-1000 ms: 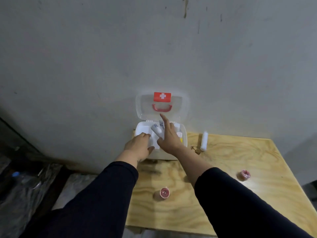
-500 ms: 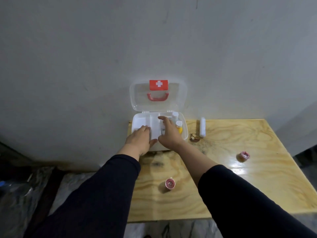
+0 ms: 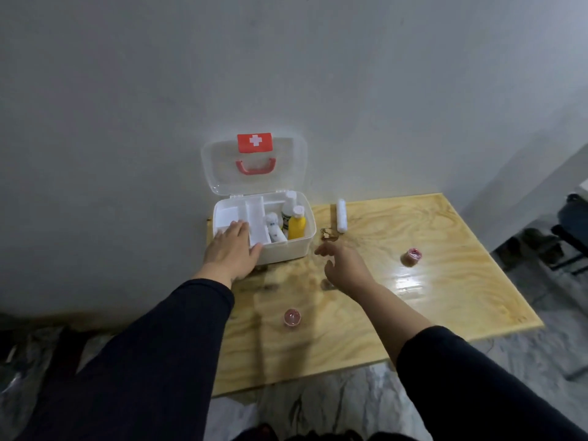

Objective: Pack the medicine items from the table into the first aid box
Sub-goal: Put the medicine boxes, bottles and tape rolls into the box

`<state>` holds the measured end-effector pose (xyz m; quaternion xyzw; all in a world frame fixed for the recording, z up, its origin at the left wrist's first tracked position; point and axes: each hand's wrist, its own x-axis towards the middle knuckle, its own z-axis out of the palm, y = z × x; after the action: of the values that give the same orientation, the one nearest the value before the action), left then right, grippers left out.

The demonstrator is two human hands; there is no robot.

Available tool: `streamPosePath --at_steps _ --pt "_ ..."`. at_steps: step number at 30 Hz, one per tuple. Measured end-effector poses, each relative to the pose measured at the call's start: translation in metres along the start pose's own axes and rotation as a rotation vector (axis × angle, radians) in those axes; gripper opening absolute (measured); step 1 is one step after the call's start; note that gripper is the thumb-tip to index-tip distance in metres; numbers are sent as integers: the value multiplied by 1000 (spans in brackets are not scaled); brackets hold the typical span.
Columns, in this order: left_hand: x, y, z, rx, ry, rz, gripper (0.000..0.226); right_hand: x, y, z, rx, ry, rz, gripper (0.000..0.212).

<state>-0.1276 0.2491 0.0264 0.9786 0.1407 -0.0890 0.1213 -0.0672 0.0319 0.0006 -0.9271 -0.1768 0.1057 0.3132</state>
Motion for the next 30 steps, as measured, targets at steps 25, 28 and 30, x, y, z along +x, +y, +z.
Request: streamPosePath --at_steps 25,28,30 --pt "28 1 25 -3 121 -62 66 84 54 -27 95 213 310 39" --pt "28 2 29 -12 149 -81 65 116 56 -32 125 205 336 35" --pt "31 1 31 -9 157 -94 65 135 60 -32 142 204 367 33"
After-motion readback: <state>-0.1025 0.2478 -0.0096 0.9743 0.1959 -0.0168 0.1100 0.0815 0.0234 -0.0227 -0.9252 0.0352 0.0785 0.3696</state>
